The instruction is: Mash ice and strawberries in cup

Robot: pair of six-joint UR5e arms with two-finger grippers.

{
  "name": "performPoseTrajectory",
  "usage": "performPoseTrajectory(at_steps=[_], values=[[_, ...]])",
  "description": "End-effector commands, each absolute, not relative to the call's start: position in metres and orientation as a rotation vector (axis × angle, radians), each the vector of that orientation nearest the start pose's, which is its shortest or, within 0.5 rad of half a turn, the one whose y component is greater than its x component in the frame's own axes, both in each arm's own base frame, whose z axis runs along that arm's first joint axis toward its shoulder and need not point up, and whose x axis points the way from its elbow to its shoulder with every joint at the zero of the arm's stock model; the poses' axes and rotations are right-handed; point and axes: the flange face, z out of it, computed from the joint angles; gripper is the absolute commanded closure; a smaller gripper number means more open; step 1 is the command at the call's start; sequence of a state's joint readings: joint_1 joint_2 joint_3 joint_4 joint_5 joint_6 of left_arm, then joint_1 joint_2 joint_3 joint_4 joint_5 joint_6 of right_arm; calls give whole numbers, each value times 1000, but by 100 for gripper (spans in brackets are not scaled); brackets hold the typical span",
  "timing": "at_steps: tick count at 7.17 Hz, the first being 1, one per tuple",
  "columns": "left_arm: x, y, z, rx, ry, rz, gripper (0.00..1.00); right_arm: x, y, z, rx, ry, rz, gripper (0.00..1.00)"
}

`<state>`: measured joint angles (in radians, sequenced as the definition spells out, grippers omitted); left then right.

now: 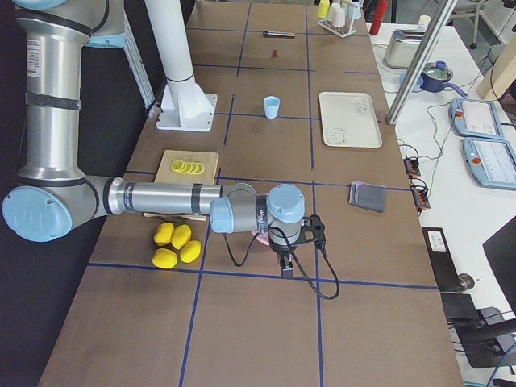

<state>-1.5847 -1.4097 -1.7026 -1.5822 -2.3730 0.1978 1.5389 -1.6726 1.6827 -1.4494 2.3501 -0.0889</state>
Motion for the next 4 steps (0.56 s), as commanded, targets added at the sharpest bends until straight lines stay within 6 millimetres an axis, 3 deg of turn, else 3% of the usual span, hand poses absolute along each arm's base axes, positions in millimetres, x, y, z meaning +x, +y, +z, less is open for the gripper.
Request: performPoseTrajectory(at_steps=[1,2,4], values=[[-68,-421,665,66,801,166,0,41,-471,607,271,-775,-230,0],[-68,-421,664,68,801,167,0,28,-473,587,301,-778,-272,0],[-67,-420,663,71,803,168,0,-30,-480,549,306,-801,-359,0]])
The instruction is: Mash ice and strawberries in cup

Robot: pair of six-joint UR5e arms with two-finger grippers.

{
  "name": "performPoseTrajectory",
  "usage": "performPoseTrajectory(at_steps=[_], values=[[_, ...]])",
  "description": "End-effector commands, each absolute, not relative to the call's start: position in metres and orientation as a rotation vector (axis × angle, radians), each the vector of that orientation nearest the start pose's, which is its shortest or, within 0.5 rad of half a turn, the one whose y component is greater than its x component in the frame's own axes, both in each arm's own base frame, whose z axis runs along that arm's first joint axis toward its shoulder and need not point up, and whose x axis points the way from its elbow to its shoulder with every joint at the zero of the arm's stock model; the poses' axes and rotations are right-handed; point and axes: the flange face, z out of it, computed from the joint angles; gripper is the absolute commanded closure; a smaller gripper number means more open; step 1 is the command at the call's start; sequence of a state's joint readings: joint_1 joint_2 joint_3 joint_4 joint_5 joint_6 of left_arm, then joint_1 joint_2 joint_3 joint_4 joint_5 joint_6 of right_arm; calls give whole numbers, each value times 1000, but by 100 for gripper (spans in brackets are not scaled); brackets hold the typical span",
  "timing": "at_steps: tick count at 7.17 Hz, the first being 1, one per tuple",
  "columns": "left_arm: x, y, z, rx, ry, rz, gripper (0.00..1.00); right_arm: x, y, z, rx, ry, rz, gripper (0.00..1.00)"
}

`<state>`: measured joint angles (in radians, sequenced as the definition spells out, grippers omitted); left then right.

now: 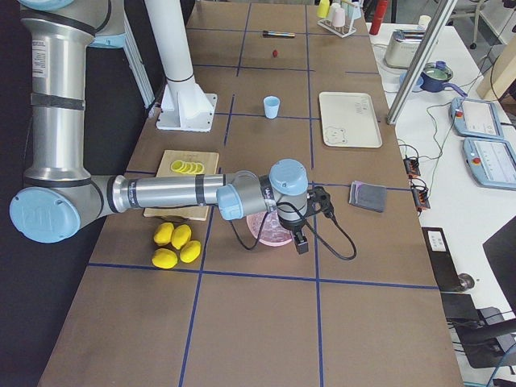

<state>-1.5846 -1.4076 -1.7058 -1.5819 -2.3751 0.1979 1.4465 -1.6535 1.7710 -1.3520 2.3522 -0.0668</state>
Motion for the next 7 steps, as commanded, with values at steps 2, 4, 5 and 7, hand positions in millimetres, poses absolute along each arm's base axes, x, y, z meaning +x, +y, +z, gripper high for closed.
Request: performPoseTrajectory(at_steps=[2,4,5,7], values=[[-67,-421,662,74,805,170,0,-86,-469,543,308,-857,-338,1],[-67,-420,663,72,805,169,0,-124,-462,551,267,-857,-353,3],[-67,-420,663,72,805,169,0,-136,-460,559,250,-841,-369,7],[-67,-421,664,69,805,167,0,-143,-459,573,219,-837,-374,13]])
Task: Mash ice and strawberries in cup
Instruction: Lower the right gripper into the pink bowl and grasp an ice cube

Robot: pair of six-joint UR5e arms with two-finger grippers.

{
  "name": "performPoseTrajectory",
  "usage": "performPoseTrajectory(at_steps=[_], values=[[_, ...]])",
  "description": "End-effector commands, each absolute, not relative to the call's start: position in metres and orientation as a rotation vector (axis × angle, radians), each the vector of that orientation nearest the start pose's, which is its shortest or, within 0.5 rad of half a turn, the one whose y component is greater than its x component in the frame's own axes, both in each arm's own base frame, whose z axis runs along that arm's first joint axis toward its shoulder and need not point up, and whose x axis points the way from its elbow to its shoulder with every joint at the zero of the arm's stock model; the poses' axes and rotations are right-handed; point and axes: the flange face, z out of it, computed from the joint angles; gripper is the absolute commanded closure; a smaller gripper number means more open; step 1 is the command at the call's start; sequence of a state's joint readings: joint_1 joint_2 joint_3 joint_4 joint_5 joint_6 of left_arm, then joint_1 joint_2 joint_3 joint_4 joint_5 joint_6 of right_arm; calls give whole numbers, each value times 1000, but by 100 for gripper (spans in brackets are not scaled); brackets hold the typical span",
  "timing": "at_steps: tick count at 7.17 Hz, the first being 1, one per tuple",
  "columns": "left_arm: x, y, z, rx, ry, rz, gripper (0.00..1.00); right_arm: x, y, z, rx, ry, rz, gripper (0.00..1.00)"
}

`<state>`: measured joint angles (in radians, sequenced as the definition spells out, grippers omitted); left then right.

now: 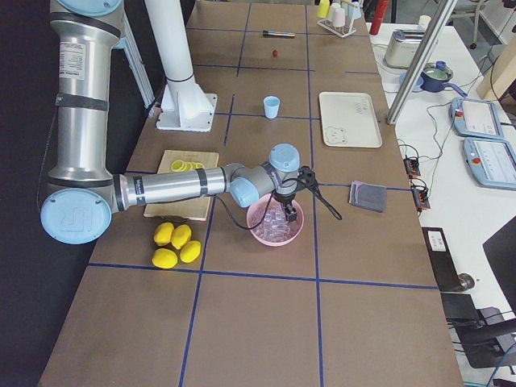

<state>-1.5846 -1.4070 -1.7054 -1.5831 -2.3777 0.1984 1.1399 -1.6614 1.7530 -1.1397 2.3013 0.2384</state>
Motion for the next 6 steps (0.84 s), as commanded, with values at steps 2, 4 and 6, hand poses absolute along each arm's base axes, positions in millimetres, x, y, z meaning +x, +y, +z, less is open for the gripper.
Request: performPoseTrajectory(at_steps=[2,4,6], values=[[-67,-420,665,68,805,167,0,-147,-459,576,210,-838,-381,16],[-67,-420,665,65,805,165,0,-156,-459,579,199,-839,-396,18],[-67,-420,665,67,805,167,0,-156,-459,585,188,-837,-398,26]])
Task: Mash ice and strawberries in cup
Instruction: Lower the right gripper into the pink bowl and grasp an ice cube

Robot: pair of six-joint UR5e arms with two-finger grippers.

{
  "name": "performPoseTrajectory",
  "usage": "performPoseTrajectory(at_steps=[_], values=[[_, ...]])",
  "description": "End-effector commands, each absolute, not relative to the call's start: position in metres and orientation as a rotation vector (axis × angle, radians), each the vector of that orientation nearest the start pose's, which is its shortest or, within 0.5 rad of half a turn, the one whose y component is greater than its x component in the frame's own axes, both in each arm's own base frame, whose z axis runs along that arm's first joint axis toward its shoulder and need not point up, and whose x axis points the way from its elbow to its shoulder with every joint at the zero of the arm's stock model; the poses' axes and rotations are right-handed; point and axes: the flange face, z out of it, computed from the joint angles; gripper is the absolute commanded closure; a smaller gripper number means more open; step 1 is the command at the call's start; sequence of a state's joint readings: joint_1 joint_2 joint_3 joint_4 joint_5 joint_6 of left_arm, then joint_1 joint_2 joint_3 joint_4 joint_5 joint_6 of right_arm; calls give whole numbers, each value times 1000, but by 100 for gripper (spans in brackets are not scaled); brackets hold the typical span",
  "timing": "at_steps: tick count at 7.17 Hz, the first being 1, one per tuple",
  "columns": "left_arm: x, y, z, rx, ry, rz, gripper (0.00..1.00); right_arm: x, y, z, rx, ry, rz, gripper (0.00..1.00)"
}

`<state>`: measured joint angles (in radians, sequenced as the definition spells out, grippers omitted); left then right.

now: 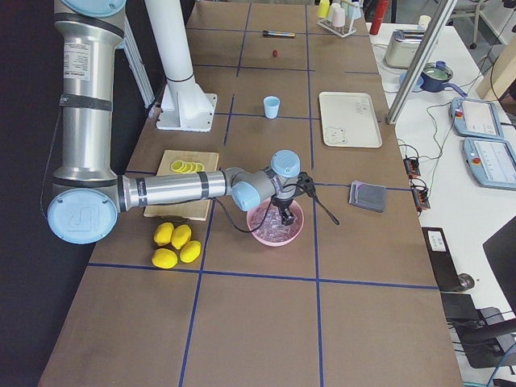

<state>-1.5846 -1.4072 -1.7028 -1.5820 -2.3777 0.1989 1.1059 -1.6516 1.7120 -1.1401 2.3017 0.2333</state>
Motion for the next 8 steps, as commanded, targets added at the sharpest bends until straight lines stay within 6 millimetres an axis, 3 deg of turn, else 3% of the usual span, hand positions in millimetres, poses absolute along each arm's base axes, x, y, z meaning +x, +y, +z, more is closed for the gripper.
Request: performPoseTrajectory(at_steps=[1,5,6,8], values=[[-67,-421,665,68,805,167,0,-157,-459,590,178,-836,-396,28],[-67,-421,664,69,805,168,0,-157,-459,587,179,-843,-390,40],[-67,-421,664,68,805,167,0,-157,-459,585,182,-845,-392,47],[-67,-421,663,71,805,168,0,-156,-459,584,184,-846,-391,81]])
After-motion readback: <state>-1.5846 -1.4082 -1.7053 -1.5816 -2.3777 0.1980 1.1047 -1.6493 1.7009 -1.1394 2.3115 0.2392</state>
